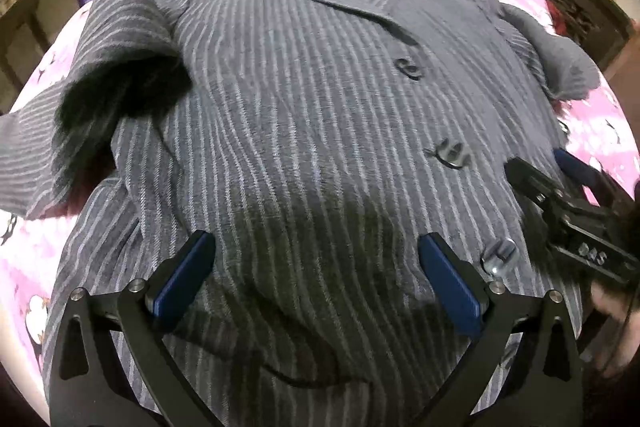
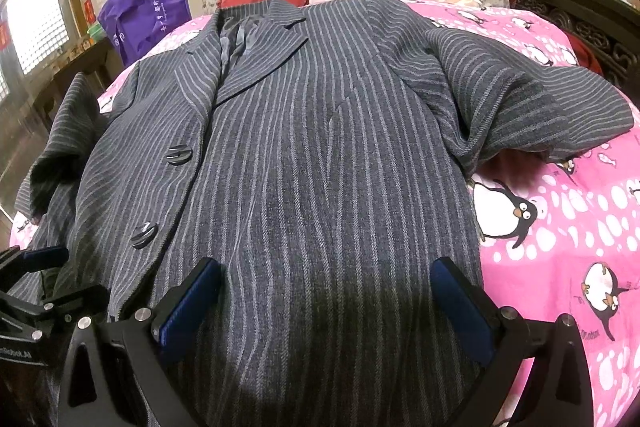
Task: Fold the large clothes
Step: 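Move the left tool toward the jacket sleeve cuff, then grasp the sleeve cuff with the left tool and fold it across the jacket body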
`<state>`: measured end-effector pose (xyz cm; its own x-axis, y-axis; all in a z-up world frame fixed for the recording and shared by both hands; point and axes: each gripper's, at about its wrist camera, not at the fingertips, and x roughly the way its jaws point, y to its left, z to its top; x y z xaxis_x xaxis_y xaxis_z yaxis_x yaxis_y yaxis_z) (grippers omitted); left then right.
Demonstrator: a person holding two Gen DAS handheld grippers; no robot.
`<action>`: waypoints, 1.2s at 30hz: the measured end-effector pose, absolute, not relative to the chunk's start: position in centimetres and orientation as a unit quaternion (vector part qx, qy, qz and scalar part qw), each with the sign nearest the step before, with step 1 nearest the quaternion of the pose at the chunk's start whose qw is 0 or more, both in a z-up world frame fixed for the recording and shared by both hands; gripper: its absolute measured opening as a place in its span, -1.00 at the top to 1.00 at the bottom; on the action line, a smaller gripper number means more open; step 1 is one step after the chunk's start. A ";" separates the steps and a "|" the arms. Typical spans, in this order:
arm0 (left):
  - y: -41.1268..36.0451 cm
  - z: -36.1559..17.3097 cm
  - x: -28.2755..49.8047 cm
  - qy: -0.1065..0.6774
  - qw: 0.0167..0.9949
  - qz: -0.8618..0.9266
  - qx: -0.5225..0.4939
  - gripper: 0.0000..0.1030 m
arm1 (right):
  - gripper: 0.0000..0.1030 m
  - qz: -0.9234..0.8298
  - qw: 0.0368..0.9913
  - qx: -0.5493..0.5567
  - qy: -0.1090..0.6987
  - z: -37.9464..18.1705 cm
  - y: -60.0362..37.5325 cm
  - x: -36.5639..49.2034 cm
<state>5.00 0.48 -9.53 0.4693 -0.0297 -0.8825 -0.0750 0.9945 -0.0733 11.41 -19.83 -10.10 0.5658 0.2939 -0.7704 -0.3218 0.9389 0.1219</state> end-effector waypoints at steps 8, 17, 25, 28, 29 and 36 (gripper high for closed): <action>5.3 -3.5 3.6 0.437 0.897 0.047 -0.050 -0.99 | -1.00 0.174 0.885 -0.015 0.432 -10.1 -19.8 11.4; 12.3 -1.7 4.7 0.422 0.889 0.163 -0.073 -0.99 | -1.00 0.174 0.885 -0.015 0.432 -10.1 -19.9 11.4; 12.9 -2.8 4.7 0.440 0.878 0.167 -0.083 -0.99 | -1.00 0.174 0.885 -0.015 0.432 -10.1 -19.9 11.4; 14.4 -3.0 4.3 0.443 0.876 0.165 -0.103 -0.99 | -1.00 0.174 0.885 -0.015 0.432 -10.1 -19.9 11.4; 15.1 -3.0 4.1 0.442 0.874 0.167 -0.110 -0.99 | -1.00 0.174 0.885 -0.015 0.432 -10.1 -19.9 11.4; 24.9 -3.6 0.1 0.420 0.859 0.228 -0.184 -0.99 | -1.00 0.175 0.885 -0.013 0.431 -10.1 -19.9 11.3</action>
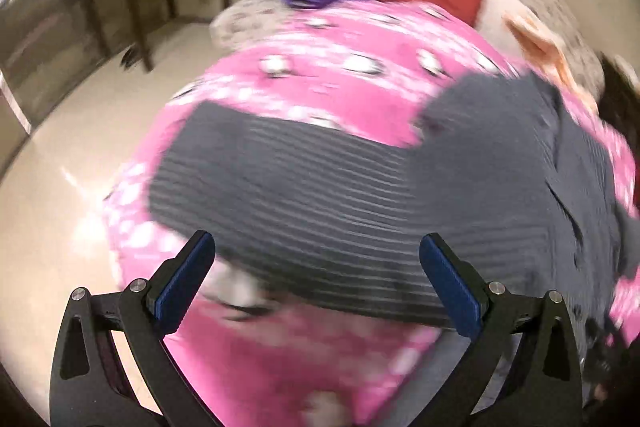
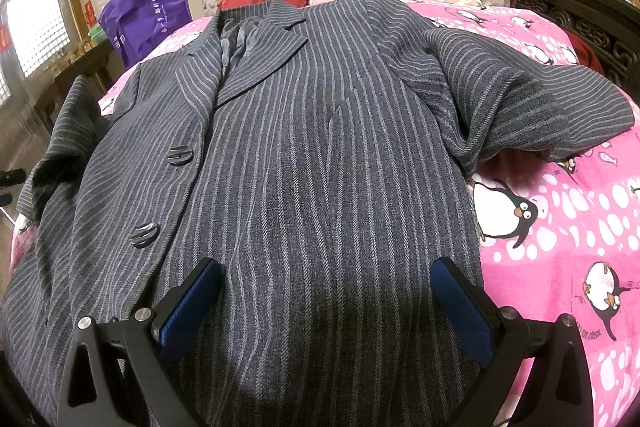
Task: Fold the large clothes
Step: 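Grasp the sleeve cuff with the left tool and fold it across the jacket body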
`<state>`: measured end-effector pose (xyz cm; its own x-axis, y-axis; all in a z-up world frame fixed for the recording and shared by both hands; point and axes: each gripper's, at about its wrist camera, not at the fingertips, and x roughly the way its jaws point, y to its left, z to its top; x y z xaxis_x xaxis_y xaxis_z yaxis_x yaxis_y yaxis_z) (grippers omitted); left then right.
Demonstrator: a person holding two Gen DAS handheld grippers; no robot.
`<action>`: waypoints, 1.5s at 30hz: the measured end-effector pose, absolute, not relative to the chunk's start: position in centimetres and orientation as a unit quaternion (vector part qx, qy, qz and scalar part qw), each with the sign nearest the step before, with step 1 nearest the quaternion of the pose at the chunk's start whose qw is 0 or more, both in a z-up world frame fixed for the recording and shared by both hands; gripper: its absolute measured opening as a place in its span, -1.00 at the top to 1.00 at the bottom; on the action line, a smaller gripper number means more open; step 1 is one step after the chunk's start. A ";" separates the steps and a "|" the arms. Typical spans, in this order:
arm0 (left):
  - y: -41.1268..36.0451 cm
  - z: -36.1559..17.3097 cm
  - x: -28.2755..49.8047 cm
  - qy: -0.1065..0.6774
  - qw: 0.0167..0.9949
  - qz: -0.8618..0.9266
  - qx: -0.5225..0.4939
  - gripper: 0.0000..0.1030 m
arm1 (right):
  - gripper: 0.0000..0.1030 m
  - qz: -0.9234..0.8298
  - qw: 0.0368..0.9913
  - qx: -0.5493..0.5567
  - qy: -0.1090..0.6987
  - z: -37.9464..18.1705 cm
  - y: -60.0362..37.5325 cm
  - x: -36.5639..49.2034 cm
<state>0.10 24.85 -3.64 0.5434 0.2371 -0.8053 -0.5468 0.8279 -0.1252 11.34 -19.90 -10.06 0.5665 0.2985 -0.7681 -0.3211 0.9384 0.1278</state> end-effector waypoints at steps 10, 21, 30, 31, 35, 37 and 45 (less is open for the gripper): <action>32.2 -8.9 -3.7 0.390 0.824 0.157 -0.379 -0.79 | -1.00 0.175 0.885 -0.013 0.432 -10.1 -19.9 11.4; 34.1 -7.2 -0.8 0.370 0.846 0.173 -0.343 0.70 | -1.00 0.175 0.885 -0.013 0.431 -10.1 -19.9 11.4; 39.0 1.8 -5.8 0.237 0.868 0.305 -0.312 0.91 | -1.00 0.174 0.885 -0.013 0.431 -10.1 -19.9 11.3; 39.6 3.1 -6.4 0.221 0.872 0.314 -0.304 0.91 | -1.00 0.175 0.885 -0.013 0.431 -10.1 -20.0 11.4; 40.0 5.7 -6.5 0.203 0.882 0.318 -0.284 0.91 | -1.00 0.175 0.885 -0.012 0.431 -10.0 -19.9 11.4; 38.4 5.8 -4.8 0.207 0.891 0.291 -0.279 0.91 | -1.00 0.175 0.885 -0.012 0.431 -10.1 -19.9 11.4; 24.1 3.5 10.7 0.282 0.924 0.055 -0.254 0.91 | -1.00 0.174 0.886 -0.013 0.430 -10.0 -20.0 11.3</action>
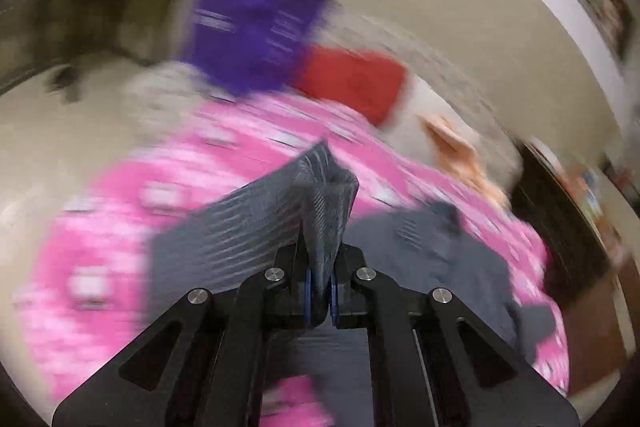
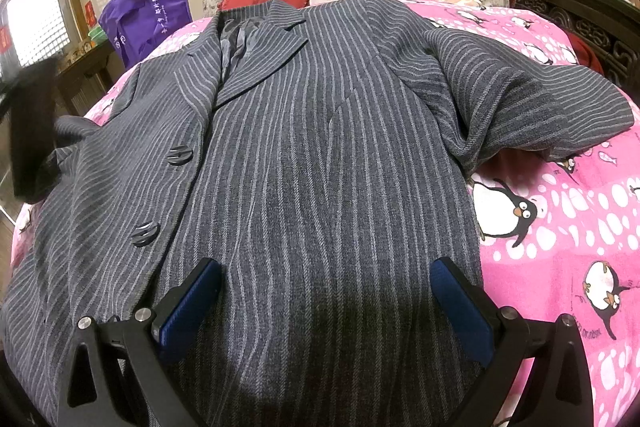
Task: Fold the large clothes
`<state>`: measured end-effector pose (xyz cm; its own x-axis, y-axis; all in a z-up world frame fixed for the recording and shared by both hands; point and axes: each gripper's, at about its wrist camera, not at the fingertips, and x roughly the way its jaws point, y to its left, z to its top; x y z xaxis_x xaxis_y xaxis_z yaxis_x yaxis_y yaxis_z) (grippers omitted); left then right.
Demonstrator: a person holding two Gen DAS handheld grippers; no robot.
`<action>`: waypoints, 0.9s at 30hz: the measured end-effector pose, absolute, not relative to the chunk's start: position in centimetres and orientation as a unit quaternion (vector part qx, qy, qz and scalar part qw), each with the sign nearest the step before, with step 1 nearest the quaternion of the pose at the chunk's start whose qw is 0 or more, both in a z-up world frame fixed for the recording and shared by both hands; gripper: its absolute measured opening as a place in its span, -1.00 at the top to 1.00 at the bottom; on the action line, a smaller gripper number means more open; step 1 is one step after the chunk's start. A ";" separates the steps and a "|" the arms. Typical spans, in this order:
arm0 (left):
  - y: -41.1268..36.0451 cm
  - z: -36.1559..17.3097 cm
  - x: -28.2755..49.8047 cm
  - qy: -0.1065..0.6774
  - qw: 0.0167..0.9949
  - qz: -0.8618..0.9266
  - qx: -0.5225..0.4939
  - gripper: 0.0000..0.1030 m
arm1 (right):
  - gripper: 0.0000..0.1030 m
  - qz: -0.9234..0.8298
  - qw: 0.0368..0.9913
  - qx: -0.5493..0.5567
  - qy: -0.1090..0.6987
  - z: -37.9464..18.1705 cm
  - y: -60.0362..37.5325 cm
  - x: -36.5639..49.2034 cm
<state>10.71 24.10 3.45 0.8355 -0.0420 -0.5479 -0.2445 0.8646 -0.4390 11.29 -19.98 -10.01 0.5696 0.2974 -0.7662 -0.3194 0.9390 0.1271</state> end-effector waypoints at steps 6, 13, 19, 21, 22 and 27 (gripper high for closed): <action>11.0 -1.0 19.9 0.352 0.905 -0.095 -0.220 0.91 | -1.00 0.176 0.886 -0.011 0.430 -9.9 -20.1 11.4; 5.3 -6.6 20.1 0.441 0.869 -0.127 -0.183 0.23 | -1.00 0.174 0.883 -0.013 0.437 -9.9 -20.0 11.4; 7.2 -4.8 16.2 0.415 0.887 -0.121 -0.163 0.13 | -0.93 0.195 0.880 -0.026 0.433 -5.3 -19.1 13.6; 8.8 -4.7 14.8 0.396 0.902 -0.090 -0.144 0.13 | -0.93 0.206 0.883 -0.011 0.422 -3.7 -18.6 15.0; 9.2 -5.0 14.3 0.392 0.905 -0.077 -0.143 0.13 | -0.93 0.223 0.879 0.011 0.422 -2.9 -18.1 16.4; 11.3 -8.0 11.6 0.410 0.903 -0.006 -0.131 0.13 | -0.64 0.311 0.838 0.111 0.435 -3.7 -14.7 21.4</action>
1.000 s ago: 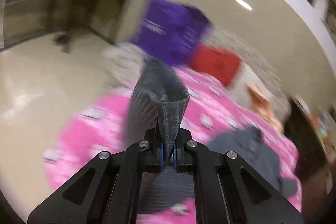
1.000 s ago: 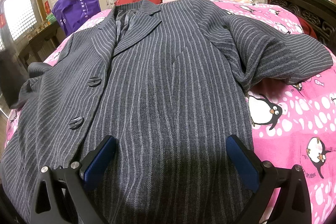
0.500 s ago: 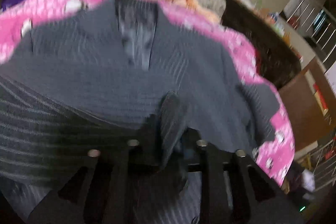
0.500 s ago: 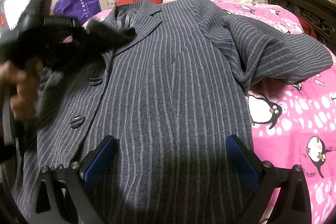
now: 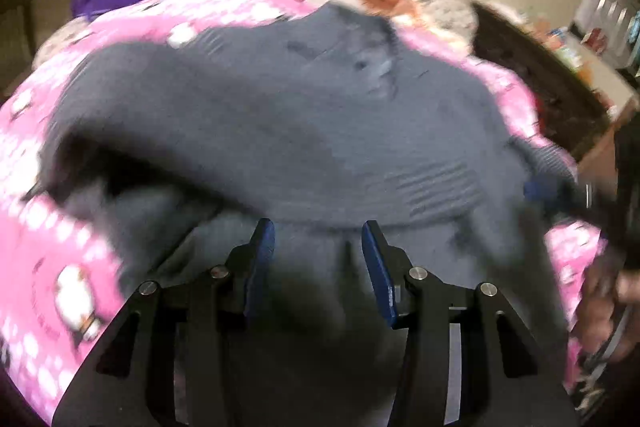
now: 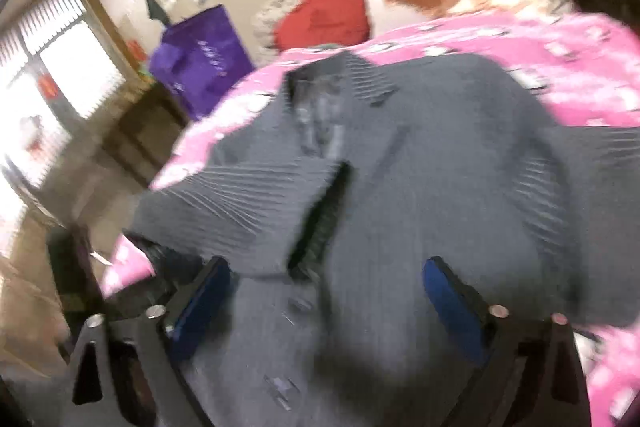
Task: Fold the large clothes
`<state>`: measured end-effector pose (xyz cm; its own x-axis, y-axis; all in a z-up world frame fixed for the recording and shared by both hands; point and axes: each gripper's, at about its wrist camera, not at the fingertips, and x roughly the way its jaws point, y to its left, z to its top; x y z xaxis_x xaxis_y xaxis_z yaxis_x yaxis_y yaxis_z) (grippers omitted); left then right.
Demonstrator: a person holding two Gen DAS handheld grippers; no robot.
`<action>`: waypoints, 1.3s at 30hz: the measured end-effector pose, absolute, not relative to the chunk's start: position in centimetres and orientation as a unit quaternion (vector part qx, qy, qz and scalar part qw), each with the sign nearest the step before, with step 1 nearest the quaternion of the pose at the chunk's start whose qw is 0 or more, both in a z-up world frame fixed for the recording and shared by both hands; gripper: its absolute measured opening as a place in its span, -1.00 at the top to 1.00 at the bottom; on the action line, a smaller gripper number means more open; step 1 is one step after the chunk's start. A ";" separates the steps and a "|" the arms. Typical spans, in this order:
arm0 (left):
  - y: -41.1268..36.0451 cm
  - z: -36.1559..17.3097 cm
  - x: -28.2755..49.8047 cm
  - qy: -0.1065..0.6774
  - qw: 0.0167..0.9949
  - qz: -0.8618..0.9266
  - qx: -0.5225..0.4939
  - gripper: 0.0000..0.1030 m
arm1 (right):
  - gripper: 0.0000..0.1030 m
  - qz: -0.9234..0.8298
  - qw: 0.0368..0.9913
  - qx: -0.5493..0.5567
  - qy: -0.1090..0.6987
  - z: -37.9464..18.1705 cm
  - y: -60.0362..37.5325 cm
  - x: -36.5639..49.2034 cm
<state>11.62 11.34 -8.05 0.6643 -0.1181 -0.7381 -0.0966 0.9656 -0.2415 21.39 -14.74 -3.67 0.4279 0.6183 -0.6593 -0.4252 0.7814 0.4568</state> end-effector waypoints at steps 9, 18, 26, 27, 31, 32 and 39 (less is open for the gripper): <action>12.2 -10.4 10.0 0.410 0.903 0.059 -0.114 0.02 | -0.11 0.365 0.778 0.184 0.477 -9.6 -9.2 25.6; 12.1 -10.3 9.9 0.409 0.904 0.058 -0.107 -0.06 | 0.86 0.310 0.832 0.142 0.439 -5.1 -12.2 26.2; 12.3 -10.2 9.6 0.407 0.905 0.056 -0.110 -0.06 | 0.86 0.198 0.850 0.096 0.478 -5.8 -22.0 26.6; 12.3 -10.2 9.5 0.407 0.905 0.055 -0.111 -0.06 | 0.86 0.194 0.851 0.089 0.480 -6.1 -22.4 26.4; 12.7 -9.7 8.6 0.396 0.908 0.061 -0.120 -0.06 | 0.86 0.182 0.846 0.082 0.494 -6.9 -23.0 25.8; 12.9 -9.4 8.3 0.393 0.909 0.065 -0.122 -0.06 | 0.86 0.181 0.846 0.083 0.495 -7.0 -22.9 25.8; 12.4 -4.3 8.7 0.340 0.931 0.069 -0.115 -0.06 | 0.84 0.201 0.855 0.065 0.474 -5.6 -23.8 23.6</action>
